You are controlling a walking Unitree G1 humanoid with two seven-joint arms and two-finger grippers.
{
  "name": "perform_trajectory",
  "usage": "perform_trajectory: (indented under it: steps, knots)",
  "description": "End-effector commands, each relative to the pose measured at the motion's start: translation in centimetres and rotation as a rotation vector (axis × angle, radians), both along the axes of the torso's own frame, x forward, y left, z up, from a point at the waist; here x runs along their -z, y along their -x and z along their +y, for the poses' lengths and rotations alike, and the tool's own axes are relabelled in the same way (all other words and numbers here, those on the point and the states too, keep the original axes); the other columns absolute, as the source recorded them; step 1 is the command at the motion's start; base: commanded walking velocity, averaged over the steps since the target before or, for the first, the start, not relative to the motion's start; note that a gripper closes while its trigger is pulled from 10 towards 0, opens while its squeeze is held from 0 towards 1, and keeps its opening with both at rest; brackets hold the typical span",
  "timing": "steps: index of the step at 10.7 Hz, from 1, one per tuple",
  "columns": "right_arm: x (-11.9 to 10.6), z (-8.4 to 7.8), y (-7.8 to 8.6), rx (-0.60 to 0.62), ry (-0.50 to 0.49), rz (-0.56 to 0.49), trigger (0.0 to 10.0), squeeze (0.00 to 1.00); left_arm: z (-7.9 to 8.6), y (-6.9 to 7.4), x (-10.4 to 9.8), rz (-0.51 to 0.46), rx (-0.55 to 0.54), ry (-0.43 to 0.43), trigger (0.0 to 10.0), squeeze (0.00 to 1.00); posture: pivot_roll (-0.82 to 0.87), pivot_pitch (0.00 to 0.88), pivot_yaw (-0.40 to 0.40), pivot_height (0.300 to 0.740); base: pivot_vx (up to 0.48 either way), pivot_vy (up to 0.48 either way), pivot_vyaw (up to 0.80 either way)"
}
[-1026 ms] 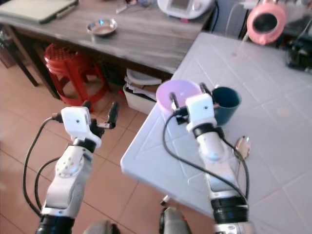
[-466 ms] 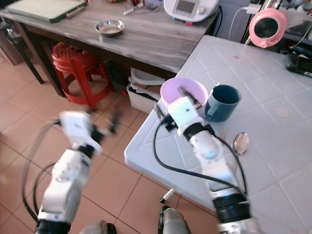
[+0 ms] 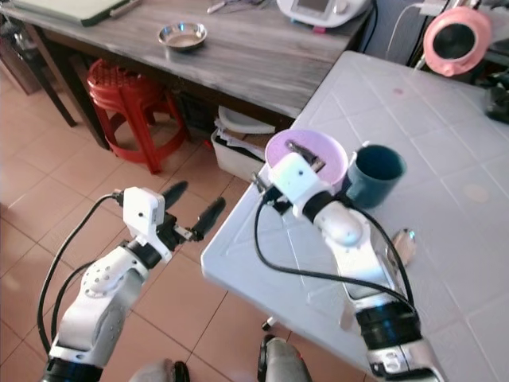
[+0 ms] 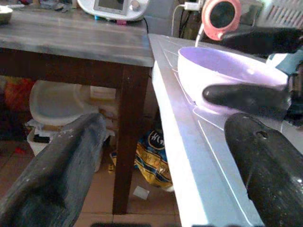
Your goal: Setting the table
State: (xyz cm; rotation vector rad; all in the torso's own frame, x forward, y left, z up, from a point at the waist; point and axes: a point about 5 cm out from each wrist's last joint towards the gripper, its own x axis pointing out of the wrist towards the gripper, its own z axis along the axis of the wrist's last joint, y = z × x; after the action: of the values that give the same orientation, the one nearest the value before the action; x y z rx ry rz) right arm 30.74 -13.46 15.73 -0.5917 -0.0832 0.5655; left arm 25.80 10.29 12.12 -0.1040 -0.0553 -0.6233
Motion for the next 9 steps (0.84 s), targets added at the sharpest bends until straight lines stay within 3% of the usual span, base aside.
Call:
perform_trajectory:
  steps: [1, 3, 5, 7, 9]
  knots:
    - [0.1, 0.2, -0.1, -0.028, 0.037, 0.022, 10.0, 0.00, -0.2, 0.3, -0.3, -0.013, 0.031, 0.000, 10.0, 0.00, -0.05, 0.139, -0.008, 0.740, 0.000, 0.000, 0.00]
    - [0.1, 0.1, -0.1, -0.036, 0.076, 0.064, 10.0, 0.00, -0.6, 0.8, -0.1, -0.006, 0.085, -0.006, 10.0, 0.00, -0.05, 0.141, -0.011, 0.740, 0.000, 0.000, 0.00]
    - [1.0, -1.2, -0.1, 0.010, 0.184, 0.144, 10.0, 0.00, -0.6, 1.3, 0.2, 0.010, 0.124, -0.014, 10.0, 0.00, -0.05, 0.143, -0.013, 0.740, 0.000, 0.000, 0.00]
    - [1.3, -2.0, -0.1, 0.032, 0.241, 0.177, 0.5, 0.00, -0.4, 1.6, 0.4, 0.027, 0.167, -0.024, 10.0, 0.00, -0.05, 0.144, -0.014, 0.740, 0.000, 0.000, 0.00]
    - [1.2, -2.6, -0.4, 0.026, 0.308, 0.172, 0.0, 0.00, -0.1, 1.7, 0.5, 0.032, 0.195, -0.037, 10.0, 0.00, -0.05, 0.144, -0.016, 0.740, 0.000, 0.000, 0.00]
